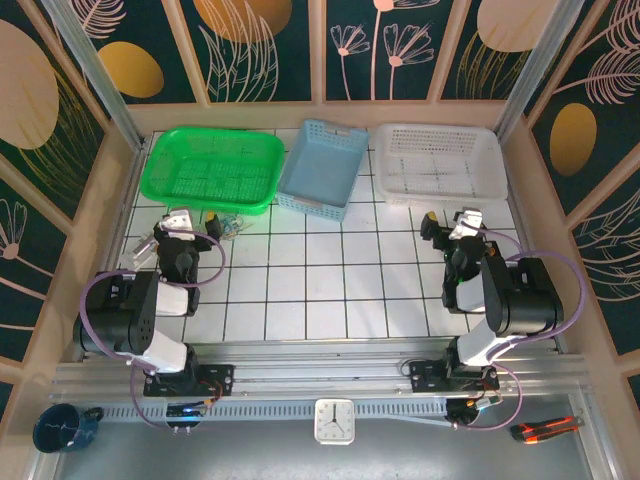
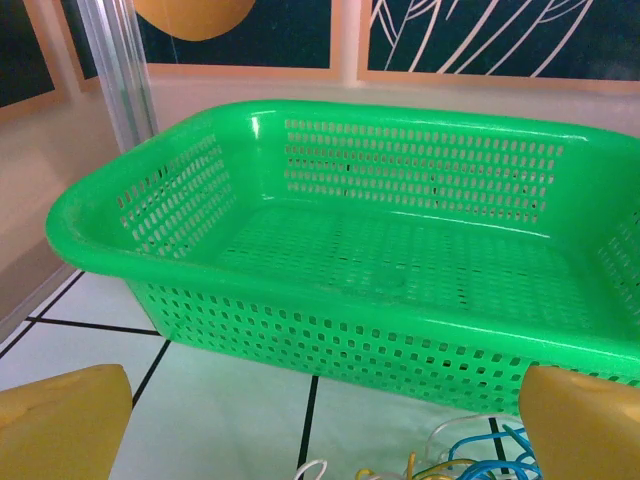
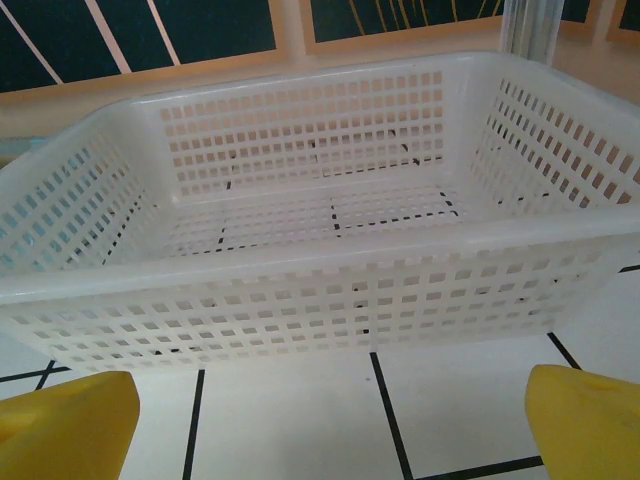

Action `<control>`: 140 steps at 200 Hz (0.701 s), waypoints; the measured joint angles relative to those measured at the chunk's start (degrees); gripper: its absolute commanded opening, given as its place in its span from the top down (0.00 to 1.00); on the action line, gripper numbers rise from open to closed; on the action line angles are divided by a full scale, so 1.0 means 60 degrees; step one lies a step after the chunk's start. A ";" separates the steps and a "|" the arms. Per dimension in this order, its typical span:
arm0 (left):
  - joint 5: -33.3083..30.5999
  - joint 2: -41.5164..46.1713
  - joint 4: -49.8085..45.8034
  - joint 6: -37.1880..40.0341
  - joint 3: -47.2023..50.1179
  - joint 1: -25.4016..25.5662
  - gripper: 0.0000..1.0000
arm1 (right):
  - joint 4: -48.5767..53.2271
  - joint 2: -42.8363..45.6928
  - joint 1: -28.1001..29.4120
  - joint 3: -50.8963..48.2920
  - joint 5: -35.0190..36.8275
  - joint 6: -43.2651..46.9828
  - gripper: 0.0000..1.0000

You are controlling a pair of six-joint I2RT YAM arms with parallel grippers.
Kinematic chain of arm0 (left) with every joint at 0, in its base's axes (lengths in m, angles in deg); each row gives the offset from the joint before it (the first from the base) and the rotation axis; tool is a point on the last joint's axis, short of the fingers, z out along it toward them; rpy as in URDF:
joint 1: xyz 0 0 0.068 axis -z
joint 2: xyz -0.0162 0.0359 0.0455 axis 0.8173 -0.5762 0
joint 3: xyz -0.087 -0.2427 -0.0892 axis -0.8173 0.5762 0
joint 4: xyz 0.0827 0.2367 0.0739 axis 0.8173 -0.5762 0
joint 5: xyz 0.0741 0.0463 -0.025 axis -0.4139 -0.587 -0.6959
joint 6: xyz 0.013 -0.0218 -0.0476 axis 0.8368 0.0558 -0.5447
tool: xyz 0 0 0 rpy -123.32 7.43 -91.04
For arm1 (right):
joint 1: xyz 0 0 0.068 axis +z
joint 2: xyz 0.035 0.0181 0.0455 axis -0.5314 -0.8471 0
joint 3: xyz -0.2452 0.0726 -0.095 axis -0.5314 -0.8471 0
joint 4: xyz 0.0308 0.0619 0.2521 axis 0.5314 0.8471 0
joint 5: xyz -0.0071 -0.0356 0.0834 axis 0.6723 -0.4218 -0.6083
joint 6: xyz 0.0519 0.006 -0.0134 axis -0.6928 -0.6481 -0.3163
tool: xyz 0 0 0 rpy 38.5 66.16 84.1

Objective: Untangle the cables

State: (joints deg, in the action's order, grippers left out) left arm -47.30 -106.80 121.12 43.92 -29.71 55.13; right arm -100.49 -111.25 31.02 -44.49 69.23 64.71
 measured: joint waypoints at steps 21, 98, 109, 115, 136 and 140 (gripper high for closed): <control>0.0000 0.0000 0.0000 -0.0004 0.0000 0.0000 0.01 | 0.0000 0.0000 0.0000 0.0000 -0.0073 0.0000 0.01; 0.0000 0.0000 0.0000 -0.0004 0.0000 0.0000 0.01 | 0.0000 -0.0004 0.0000 0.0000 -0.0153 0.0000 0.01; -0.0011 0.0000 0.0000 -0.0022 0.0000 0.0000 0.01 | 0.0000 -0.0004 0.0000 0.0000 -0.0153 -0.0004 0.01; -0.0033 0.0000 0.0000 -0.0033 0.0000 0.0000 0.01 | 0.0004 -0.0004 0.0000 0.0000 -0.0160 -0.0004 0.01; -0.0186 0.0000 0.0007 -0.0106 0.0000 0.0000 0.01 | 0.0000 -0.0004 0.0000 0.0000 -0.0189 0.0000 0.01; -0.0226 0.0000 0.0015 -0.0131 0.0007 0.0000 0.01 | 0.0000 -0.0004 0.0000 0.0000 -0.0189 -0.0004 0.01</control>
State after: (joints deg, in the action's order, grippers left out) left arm -48.66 -106.80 121.21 43.13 -29.66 55.13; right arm -100.49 -111.27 31.02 -44.49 68.10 64.69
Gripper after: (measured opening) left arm 0.988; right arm 0.992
